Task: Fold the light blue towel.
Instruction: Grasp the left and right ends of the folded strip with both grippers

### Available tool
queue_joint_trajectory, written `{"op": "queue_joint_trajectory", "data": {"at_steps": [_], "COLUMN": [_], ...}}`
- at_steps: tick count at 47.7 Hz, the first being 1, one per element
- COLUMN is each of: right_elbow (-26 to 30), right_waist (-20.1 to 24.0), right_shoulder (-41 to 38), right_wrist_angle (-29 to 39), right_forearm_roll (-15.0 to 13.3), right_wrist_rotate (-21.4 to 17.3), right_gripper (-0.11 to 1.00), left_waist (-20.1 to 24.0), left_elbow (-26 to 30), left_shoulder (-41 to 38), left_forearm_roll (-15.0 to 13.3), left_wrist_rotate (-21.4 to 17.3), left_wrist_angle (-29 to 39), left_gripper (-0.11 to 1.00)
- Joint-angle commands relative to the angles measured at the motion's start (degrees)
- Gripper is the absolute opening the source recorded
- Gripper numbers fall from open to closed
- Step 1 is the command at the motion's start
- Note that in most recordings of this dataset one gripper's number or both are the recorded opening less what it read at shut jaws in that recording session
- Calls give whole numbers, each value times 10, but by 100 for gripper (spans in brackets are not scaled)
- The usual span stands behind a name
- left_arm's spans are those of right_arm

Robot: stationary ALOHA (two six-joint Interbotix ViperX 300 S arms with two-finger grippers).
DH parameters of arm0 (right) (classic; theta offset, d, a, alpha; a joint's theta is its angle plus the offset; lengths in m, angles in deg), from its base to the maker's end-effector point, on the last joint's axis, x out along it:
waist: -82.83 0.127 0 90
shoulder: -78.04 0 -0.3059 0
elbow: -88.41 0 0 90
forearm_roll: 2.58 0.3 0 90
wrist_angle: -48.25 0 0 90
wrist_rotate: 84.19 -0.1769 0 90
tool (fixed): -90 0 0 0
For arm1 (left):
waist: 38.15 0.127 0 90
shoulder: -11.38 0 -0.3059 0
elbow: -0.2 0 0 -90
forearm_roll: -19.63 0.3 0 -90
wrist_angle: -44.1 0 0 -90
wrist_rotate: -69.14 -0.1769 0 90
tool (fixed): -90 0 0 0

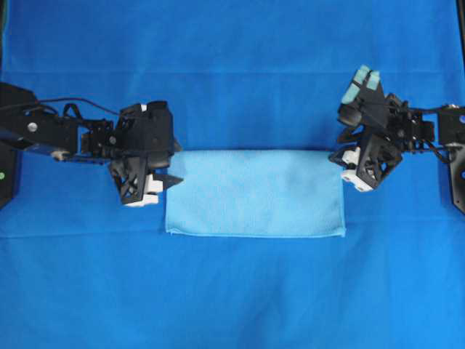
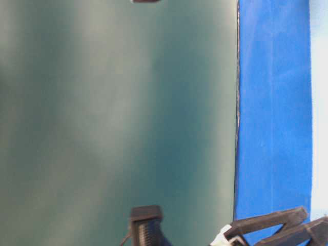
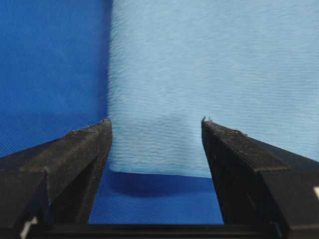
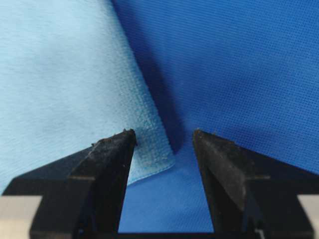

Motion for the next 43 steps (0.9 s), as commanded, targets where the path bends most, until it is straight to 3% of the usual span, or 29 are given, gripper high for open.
{"op": "queue_joint_trajectory", "data": {"at_steps": [1, 13, 18, 21, 27, 29, 43], "right_elbow": [11, 12, 12, 13, 12, 13, 14], "right_waist": [-11, -15, -13, -12, -9, -9, -9], "right_shoulder": [-18, -34, -34, -35, -34, -34, -30], "right_wrist_angle": [-12, -16, -14, -13, -13, -13, -11], "right_forearm_roll": [-1, -2, -2, -2, -2, -2, -2], "right_wrist_rotate": [1, 1, 1, 1, 2, 2, -4], "right_gripper": [56, 56, 52, 42, 7, 1, 1], "left_waist": [13, 18, 9, 4, -1, -1, -1], "left_elbow": [1, -5, -4, -1, 1, 1, 12], "left_shoulder": [-6, -11, -12, -13, -13, -12, -1], "left_forearm_roll": [0, 1, 1, 1, 1, 1, -1], "left_wrist_rotate": [1, 4, 1, 1, 4, 7, 14], "left_wrist_angle": [-9, -9, -9, -10, -10, -9, 13], "left_gripper": [69, 66, 54, 38, 9, 3, 2]}}
